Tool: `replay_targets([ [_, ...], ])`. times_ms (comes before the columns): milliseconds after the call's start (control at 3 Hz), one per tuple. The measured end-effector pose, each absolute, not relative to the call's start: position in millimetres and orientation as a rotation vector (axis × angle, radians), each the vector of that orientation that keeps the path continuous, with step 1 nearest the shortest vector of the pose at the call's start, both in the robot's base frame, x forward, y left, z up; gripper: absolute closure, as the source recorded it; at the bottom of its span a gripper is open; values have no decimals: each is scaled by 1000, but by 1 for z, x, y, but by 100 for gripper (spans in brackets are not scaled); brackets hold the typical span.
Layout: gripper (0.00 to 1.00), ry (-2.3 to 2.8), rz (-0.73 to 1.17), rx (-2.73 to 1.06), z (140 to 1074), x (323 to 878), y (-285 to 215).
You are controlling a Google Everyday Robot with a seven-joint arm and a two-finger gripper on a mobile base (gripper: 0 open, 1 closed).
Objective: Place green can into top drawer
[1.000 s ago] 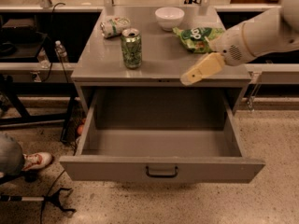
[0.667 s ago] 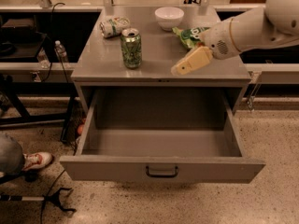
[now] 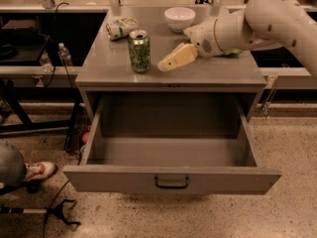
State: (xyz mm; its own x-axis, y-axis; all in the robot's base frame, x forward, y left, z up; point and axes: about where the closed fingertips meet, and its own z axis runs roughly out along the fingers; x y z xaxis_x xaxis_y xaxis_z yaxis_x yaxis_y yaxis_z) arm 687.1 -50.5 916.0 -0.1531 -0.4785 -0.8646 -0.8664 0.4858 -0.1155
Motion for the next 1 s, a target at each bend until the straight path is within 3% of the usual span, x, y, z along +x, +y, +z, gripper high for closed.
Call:
replay_targets([
  [1000, 0, 1751, 554, -1091, 892, 739, 18],
])
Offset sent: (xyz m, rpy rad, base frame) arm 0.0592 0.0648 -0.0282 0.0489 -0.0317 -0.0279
